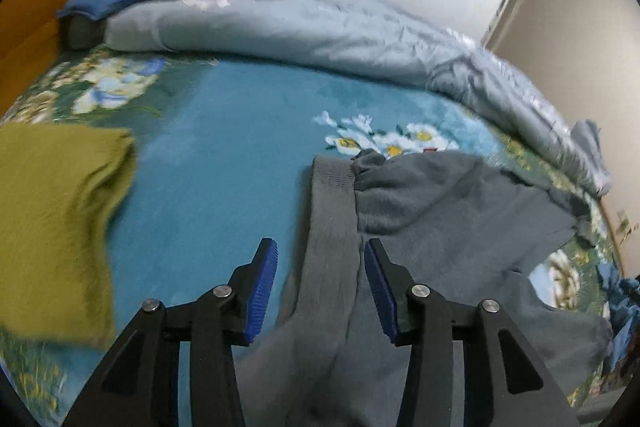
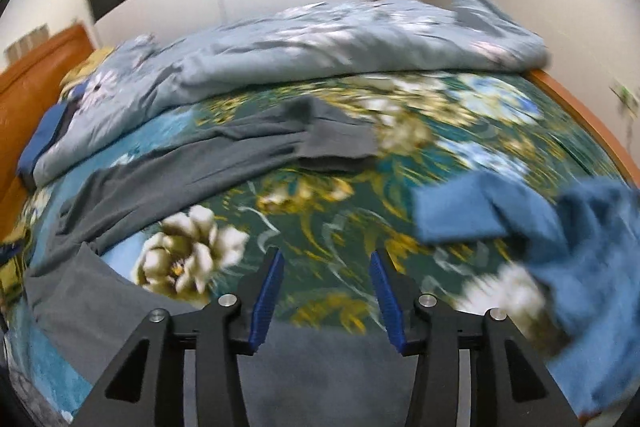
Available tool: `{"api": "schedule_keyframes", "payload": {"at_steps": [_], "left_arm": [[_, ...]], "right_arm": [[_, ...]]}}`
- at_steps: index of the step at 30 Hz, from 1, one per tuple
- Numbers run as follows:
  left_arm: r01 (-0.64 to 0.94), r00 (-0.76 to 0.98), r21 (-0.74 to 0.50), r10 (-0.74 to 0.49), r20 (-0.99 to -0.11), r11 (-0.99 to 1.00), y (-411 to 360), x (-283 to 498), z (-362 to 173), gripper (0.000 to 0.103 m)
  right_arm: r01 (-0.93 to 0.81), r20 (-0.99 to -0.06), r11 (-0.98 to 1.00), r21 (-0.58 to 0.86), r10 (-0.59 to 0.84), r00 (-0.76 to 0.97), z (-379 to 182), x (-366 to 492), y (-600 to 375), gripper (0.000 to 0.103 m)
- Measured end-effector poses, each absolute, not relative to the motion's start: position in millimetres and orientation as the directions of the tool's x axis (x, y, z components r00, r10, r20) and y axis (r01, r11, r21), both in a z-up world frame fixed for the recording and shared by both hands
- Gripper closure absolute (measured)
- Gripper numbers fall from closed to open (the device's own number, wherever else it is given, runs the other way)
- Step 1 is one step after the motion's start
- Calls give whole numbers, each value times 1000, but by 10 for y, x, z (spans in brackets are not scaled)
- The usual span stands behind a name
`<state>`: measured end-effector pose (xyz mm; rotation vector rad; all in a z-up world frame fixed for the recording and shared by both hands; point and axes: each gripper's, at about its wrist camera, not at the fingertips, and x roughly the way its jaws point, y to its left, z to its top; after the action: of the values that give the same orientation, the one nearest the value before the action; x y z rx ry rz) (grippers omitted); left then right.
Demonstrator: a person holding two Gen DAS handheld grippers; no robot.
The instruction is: Fold clothes
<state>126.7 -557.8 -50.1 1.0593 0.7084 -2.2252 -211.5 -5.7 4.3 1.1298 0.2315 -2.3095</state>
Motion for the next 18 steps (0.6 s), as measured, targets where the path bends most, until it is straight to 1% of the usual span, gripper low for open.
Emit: {"api": "schedule_keyframes", "payload": {"at_steps": [3,6,10,15,18], "left_arm": [[695,-470,-180,-249,-847,-696,-5736,990,-700,56],[713,-439,-182,-228,-869,-677,-5870,829,-872,56],[708,-454,-235,-175,-874,-666,-5944,677,-993,56],[718,-441,-231,-173,-881,-656,-5986,533,-1023,56],[723,-453,-256,-160,-877,-642,-6059,515,-1030,56]], "right_arm": [[562,-782,-823,84,-404,-474,-98,-2367,-380,53],[579,-792,-813,65,-395,-466,-235,-2619,-682,52],[587,-795,-810,-12,-349,-497,-388,-2916,-986,52],[578,-811,-813,-72,-289,-508,-611,-3196,-1223,52],[568,-815,-817,-101,-259,-518,-655,-3287,-1242,53]]}}
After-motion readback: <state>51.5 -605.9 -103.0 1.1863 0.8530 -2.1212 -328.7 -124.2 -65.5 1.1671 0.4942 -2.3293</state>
